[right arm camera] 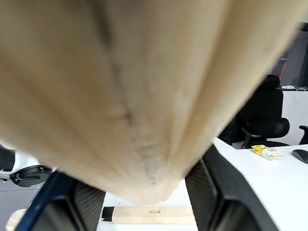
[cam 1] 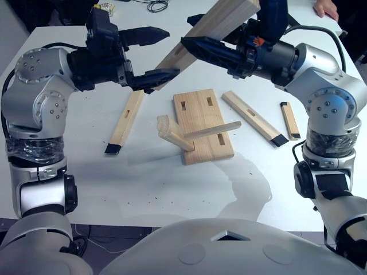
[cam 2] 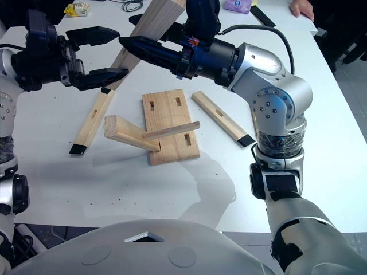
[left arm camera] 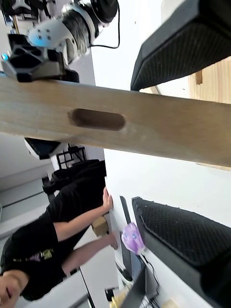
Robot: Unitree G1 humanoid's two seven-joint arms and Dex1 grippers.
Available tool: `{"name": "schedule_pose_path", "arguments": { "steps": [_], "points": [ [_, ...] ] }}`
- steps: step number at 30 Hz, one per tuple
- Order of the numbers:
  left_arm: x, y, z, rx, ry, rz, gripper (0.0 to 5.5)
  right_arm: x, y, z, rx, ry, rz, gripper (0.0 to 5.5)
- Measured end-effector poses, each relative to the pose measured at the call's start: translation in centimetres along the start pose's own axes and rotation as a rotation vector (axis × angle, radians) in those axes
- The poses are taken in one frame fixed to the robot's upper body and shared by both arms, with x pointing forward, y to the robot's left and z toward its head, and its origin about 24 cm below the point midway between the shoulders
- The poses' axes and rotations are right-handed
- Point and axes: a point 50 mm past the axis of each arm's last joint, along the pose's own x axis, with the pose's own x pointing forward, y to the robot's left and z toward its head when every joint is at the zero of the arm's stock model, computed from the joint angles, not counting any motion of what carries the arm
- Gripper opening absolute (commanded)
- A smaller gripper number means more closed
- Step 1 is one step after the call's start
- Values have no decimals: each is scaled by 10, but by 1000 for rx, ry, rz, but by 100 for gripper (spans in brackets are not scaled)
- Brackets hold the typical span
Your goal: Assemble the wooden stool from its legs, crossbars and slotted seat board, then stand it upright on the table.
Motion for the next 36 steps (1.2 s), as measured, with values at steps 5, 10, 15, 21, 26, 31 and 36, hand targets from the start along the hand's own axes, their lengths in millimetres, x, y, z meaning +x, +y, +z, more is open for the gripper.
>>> {"name": "schedule_pose_path", "arguments": {
  "steps": [5, 10, 15, 21, 26, 31, 36],
  "points": [
    [-49, 9, -8, -20, 56, 251, 402, -9, -9, -2, -10, 33, -44, 212],
    [-94, 3, -14, -28, 50, 549, 402, -37, -31, -3, -76, 149, -132, 212],
    [-109, -37, -41, -131, 1, 769, 402, -73, -51, -2, -194, 361, -146, 212],
    [-75, -84, -69, -295, -45, 799, 402, -97, -55, -9, -153, 500, -30, 212],
    [-53, -109, -81, -362, 21, 732, 402, -110, -56, -2, -116, 550, 55, 212],
    [-54, -126, -95, -395, 145, 696, 402, -106, -53, 8, -145, 611, 185, 212],
    [-59, -147, -107, -419, 303, 592, 402, -112, -44, 3, -104, 649, 238, 212]
  ]
}}
